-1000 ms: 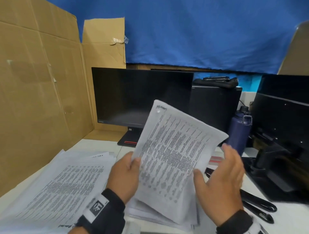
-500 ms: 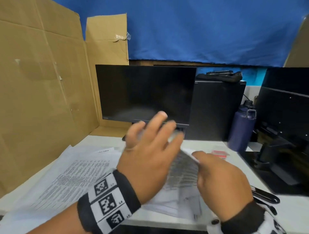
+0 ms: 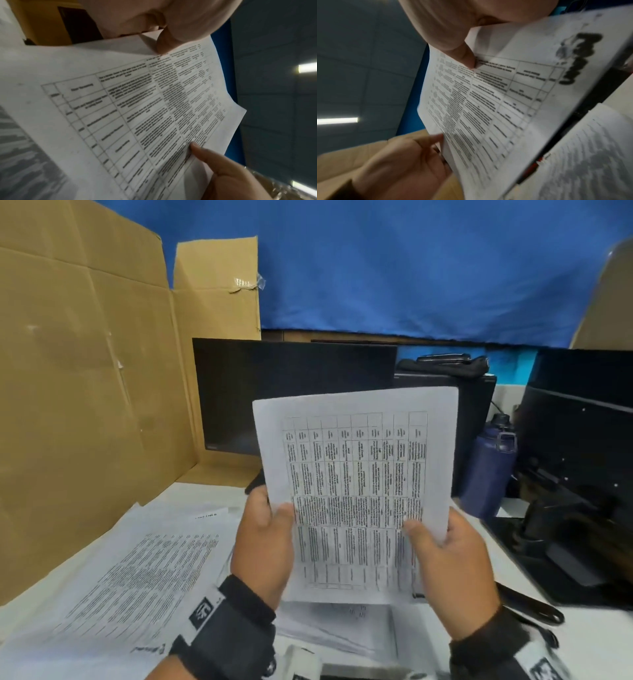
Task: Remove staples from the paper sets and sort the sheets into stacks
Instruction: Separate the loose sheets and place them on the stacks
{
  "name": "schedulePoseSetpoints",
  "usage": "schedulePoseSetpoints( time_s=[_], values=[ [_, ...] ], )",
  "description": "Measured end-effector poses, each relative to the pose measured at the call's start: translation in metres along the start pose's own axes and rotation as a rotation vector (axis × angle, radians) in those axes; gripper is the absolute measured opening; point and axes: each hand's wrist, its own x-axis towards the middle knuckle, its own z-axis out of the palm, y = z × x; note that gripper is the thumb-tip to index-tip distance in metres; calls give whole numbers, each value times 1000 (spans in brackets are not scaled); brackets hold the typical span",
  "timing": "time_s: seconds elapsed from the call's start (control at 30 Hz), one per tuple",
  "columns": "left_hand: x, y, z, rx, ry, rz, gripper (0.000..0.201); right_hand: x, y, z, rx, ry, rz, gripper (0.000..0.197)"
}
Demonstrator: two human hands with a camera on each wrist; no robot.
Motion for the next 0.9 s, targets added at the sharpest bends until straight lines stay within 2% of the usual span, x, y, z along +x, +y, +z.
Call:
schedulePoseSetpoints(
  time_s=[0.13, 0.23, 0.4, 0.6, 0.8, 0.9],
  values=[
    [-8, -16, 0, 15, -10, 55, 28, -15, 34, 21, -32, -56, -3, 30],
    [-14, -41, 2, 45, -29, -10, 32, -27, 53, 33, -78, -112, 5, 35],
    [-14, -55, 4, -13, 4, -84, 37, -32, 63, 42, -1, -70, 15, 37],
    [-8, -55, 4, 106, -30, 55, 24, -28, 62, 39, 119, 13, 23, 36],
    [-3, -70, -3, -72, -43, -133, 26, -24, 71, 40, 135, -16, 89, 38],
    [-2, -70, -5, -65, -105, -130, 26, -24, 69, 39, 137, -41, 80, 37]
  ],
)
